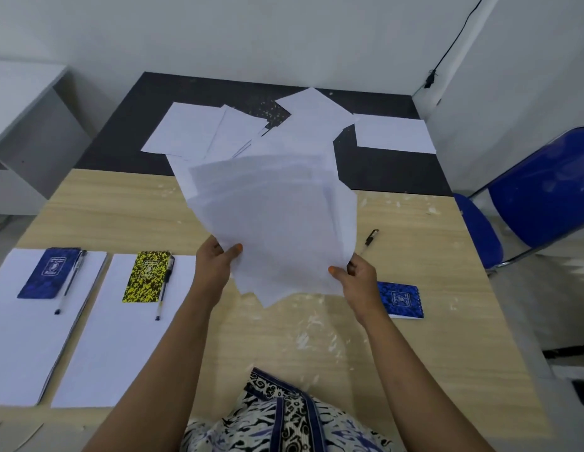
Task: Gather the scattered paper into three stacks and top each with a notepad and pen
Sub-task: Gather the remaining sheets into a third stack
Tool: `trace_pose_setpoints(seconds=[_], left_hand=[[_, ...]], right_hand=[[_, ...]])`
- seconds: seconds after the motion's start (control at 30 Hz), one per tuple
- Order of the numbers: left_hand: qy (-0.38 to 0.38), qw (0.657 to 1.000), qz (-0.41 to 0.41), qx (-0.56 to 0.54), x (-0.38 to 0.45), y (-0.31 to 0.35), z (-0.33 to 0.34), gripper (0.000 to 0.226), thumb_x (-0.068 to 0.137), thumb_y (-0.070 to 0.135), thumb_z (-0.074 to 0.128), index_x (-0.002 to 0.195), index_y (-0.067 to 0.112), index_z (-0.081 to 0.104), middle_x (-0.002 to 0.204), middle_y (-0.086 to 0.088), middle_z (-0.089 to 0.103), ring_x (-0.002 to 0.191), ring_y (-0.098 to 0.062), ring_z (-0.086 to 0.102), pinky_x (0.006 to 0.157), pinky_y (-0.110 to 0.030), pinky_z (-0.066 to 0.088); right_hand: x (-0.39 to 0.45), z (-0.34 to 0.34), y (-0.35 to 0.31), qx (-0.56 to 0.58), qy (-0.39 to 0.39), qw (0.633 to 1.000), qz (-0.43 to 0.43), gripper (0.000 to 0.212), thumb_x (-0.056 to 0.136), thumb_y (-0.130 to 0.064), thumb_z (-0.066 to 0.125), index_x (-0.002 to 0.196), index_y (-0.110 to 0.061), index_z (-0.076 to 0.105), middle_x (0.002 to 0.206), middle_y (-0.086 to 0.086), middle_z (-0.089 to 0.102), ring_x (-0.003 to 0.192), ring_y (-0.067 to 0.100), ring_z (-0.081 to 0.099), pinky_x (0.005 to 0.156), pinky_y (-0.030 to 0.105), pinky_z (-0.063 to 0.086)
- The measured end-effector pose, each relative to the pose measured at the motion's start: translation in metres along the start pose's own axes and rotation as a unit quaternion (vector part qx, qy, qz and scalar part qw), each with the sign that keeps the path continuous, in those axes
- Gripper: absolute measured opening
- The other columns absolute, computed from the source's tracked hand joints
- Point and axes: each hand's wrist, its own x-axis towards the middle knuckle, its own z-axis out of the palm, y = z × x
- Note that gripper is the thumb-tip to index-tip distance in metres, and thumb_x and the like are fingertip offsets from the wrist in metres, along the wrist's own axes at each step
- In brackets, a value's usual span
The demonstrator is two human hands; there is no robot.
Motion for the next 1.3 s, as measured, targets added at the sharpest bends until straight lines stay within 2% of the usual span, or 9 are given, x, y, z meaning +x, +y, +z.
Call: trace_pose_setpoints(seconds=[0.23, 0.33, 0.37, 0.4, 0.43, 0.5, 0.77, 1.03, 1.3], left_hand=[[0.036, 0.998, 0.002, 0.06, -0.002, 0.004, 0.001, 0.023, 0.079, 0.031, 0.061, 0.095, 0.015, 0.057, 0.08, -0.005, 0.053, 0.086, -0.026, 0.055, 0.071, -0.033, 0.038], [0.137, 0.969, -0.041, 0.203, -0.008, 0.006, 0.023, 0.031, 0.095, 0.015, 0.054, 0.12, -0.003, 0.05, 0.065, -0.003, 0.025, 0.072, -0.038, 0.046, 0.066, -0.017, 0.013], [0.034, 0.977, -0.076, 0.194, -0.027, 0.024, 0.019, 0.043, 0.09, 0.022, 0.064, 0.068, -0.007, 0.042, 0.06, -0.003, 0.025, 0.06, -0.028, 0.054, 0.055, -0.013, 0.016], [0.075, 0.963, -0.086, 0.245, -0.025, 0.028, 0.016, 0.104, 0.078, 0.038, 0.074, 0.07, -0.031, -0.004, 0.057, -0.009, 0.037, 0.055, -0.024, 0.053, 0.078, -0.028, -0.016], [0.018, 0.968, -0.121, 0.217, -0.021, 0.02, 0.01, 0.076, 0.071, 0.043, 0.076, 0.072, -0.021, 0.036, 0.069, -0.01, 0.058, 0.07, -0.016, 0.06, 0.105, -0.039, 0.04], [0.033, 0.982, -0.025, 0.187, -0.007, 0.007, 0.009, 0.027, 0.075, 0.027, 0.069, 0.093, 0.008, 0.064, 0.092, 0.005, 0.071, 0.087, -0.013, 0.064, 0.086, -0.048, 0.052], [0.011, 0.991, 0.029, 0.127, -0.009, 0.018, 0.008, 0.032, 0.091, 0.006, 0.06, 0.123, 0.01, 0.059, 0.109, 0.0, 0.066, 0.091, -0.009, 0.064, 0.073, -0.023, 0.051], [0.042, 0.987, 0.091, 0.126, -0.007, 0.022, 0.016, 0.032, 0.092, 0.008, 0.059, 0.124, 0.013, 0.058, 0.112, 0.002, 0.065, 0.102, -0.017, 0.062, 0.085, -0.031, 0.051], [0.058, 0.978, 0.123, 0.16, -0.001, 0.026, 0.018, 0.025, 0.091, 0.014, 0.063, 0.113, 0.017, 0.053, 0.112, -0.003, 0.063, 0.099, -0.023, 0.062, 0.082, -0.034, 0.054]], right_hand=[[-0.001, 0.002, -0.023, 0.037, 0.009, 0.997, -0.061, 0.008, 0.089, -0.005, 0.063, 0.094, -0.01, 0.068, 0.088, 0.012, 0.07, 0.082, 0.016, 0.061, 0.067, 0.034, 0.047], [-0.001, 0.001, -0.02, 0.022, 0.007, 0.998, -0.059, 0.006, 0.087, -0.008, 0.063, 0.087, -0.003, 0.065, 0.089, 0.029, 0.061, 0.076, 0.018, 0.052, 0.065, 0.037, 0.04], [-0.001, 0.002, -0.019, 0.014, 0.006, 0.998, -0.055, 0.006, 0.086, -0.01, 0.064, 0.086, -0.004, 0.064, 0.086, 0.029, 0.061, 0.075, 0.017, 0.051, 0.065, 0.036, 0.039], [-0.002, 0.002, -0.018, 0.007, 0.007, 0.998, -0.054, 0.006, 0.086, -0.012, 0.064, 0.088, -0.005, 0.065, 0.083, 0.026, 0.062, 0.074, 0.016, 0.051, 0.065, 0.035, 0.04], [-0.002, 0.003, -0.018, 0.006, 0.007, 0.999, -0.051, 0.006, 0.086, -0.011, 0.065, 0.091, -0.009, 0.066, 0.082, 0.019, 0.065, 0.074, 0.016, 0.055, 0.065, 0.033, 0.042], [-0.003, 0.004, -0.019, 0.012, 0.003, 0.999, -0.036, 0.021, 0.087, -0.005, 0.066, 0.103, -0.019, 0.067, 0.092, 0.003, 0.072, 0.082, 0.014, 0.067, 0.069, 0.028, 0.052], [-0.003, 0.013, -0.02, -0.009, 0.012, 1.0, -0.027, 0.026, 0.089, -0.005, 0.062, 0.113, -0.014, 0.066, 0.106, 0.0, 0.071, 0.099, 0.016, 0.067, 0.086, 0.032, 0.054], [0.002, 0.018, -0.022, -0.048, 0.082, 0.994, -0.044, 0.012, 0.086, -0.003, 0.066, 0.079, 0.004, 0.059, 0.063, 0.009, 0.055, 0.058, 0.021, 0.053, 0.06, 0.03, 0.04], [-0.001, 0.021, -0.037, 0.001, 0.078, 0.996, -0.046, 0.026, 0.086, -0.01, 0.068, 0.11, -0.013, 0.061, 0.104, 0.001, 0.068, 0.096, 0.017, 0.064, 0.081, 0.037, 0.055]])
